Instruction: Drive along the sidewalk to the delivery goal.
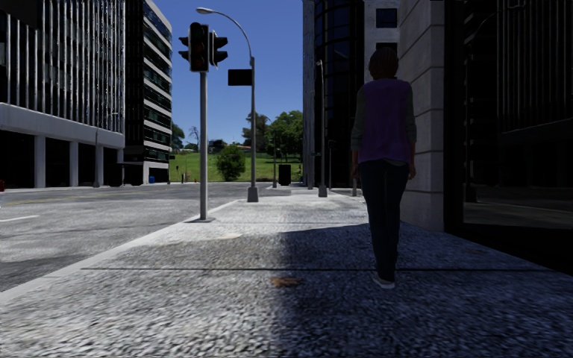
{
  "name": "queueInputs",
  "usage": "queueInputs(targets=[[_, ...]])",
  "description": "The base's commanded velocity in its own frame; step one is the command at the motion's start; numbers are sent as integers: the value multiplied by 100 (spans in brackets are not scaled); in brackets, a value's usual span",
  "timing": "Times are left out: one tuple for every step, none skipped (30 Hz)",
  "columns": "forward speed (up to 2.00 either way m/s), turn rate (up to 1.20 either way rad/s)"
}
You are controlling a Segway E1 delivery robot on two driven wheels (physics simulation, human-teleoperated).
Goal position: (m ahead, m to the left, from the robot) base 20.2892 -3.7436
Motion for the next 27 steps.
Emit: queueInputs(targets=[[200, 29], [200, 29], [200, 29], [200, 29], [200, 29], [200, 29], [200, 29], [200, 29], [200, 29], [200, 29], [200, 29], [200, 29], [200, 29], [200, 29], [200, 22], [200, 10], [200, 10], [200, 5], [200, 0], [200, 0], [200, 0], [200, 0], [200, 0], [200, 0], [200, 0], [200, 0], [200, 0]])
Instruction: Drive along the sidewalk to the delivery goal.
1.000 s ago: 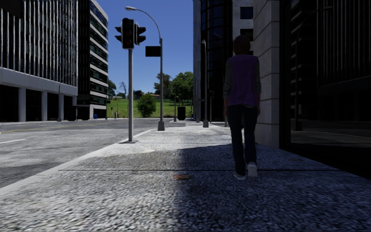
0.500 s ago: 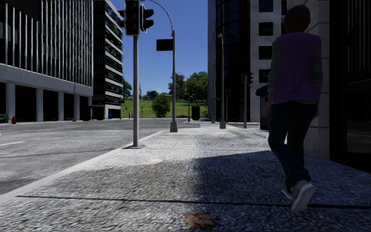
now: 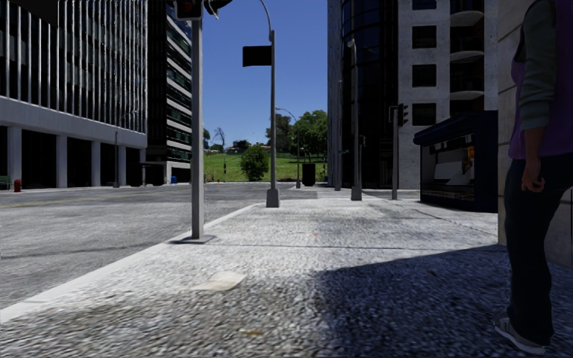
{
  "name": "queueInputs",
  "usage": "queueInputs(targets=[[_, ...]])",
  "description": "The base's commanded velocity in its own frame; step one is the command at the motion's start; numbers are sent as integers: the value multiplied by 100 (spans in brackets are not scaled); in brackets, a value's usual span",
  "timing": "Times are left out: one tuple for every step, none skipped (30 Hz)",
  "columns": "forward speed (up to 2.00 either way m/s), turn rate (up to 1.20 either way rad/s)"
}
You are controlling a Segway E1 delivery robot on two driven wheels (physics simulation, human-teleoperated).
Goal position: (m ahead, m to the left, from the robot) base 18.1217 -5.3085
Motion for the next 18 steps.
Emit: queueInputs(targets=[[200, 0], [200, 0], [200, 0], [200, 0], [200, 0], [200, 0], [200, 0], [200, 0], [200, 0], [200, 0], [200, 0], [200, 0], [200, 0], [200, 0], [200, 0], [200, 0], [200, 0], [200, 0]])
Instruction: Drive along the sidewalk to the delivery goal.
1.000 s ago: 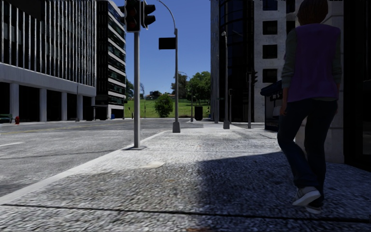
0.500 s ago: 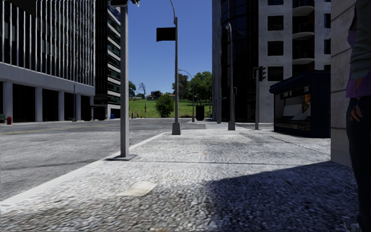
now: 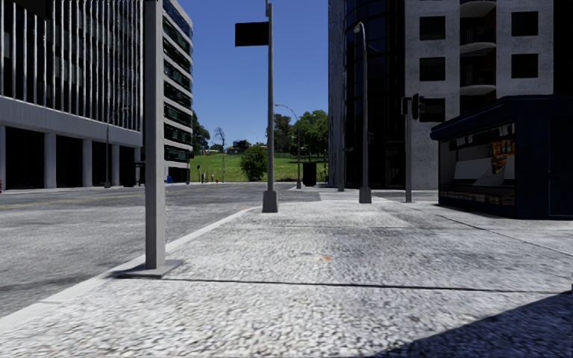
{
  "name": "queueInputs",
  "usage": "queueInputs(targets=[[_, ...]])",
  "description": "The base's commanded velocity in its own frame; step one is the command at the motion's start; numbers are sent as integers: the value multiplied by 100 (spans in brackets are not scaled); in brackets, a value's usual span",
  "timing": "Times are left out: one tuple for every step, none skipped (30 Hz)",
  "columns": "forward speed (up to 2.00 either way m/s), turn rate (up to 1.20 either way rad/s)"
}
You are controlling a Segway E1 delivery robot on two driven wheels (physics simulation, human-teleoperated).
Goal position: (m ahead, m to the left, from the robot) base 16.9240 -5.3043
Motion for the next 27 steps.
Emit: queueInputs(targets=[[200, 0], [200, 0], [200, 0], [200, 0], [200, 0], [200, -1], [200, -2], [200, -3], [200, -4], [200, -4], [200, -8], [200, -13], [200, -17], [200, -18], [200, -18], [200, -18], [200, -18], [200, -18], [200, -18], [200, -18], [200, -18], [200, -18], [200, -23], [200, -27], [200, -27], [200, -27], [200, -27]])
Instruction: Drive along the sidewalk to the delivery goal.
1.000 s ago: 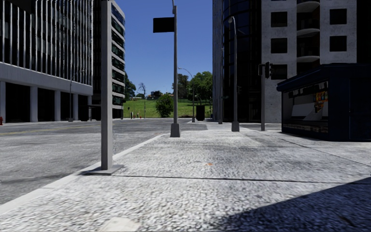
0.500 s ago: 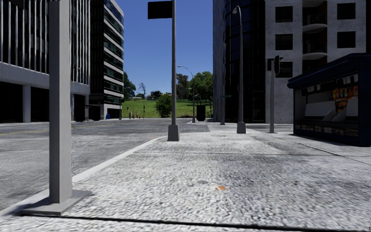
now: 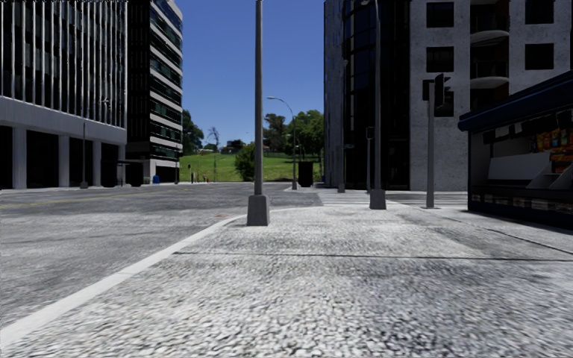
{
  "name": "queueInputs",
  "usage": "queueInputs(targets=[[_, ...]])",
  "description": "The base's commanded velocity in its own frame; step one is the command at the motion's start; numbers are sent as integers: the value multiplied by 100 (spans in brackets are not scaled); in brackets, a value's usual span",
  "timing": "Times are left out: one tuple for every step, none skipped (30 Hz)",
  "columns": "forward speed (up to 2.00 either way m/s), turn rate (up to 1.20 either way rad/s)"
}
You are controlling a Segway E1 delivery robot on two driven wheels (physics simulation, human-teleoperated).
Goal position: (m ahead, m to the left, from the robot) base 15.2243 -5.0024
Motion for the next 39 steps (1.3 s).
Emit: queueInputs(targets=[[200, -28], [200, -28], [200, -34], [200, -38], [200, -39], [200, -39], [200, -39], [200, -40], [200, -40], [200, -40], [200, -40], [200, -40], [200, -40], [200, -40], [200, -40], [200, -40], [200, -40], [200, -40], [200, -40], [200, -40], [200, -40], [200, -40], [200, -40], [200, -40], [200, -40], [200, -40], [200, -34], [200, -21], [200, -14], [200, -3], [200, -3], [200, 0], [200, 0], [200, 0], [200, 0], [200, 0], [200, 0], [200, 0], [200, 0]])
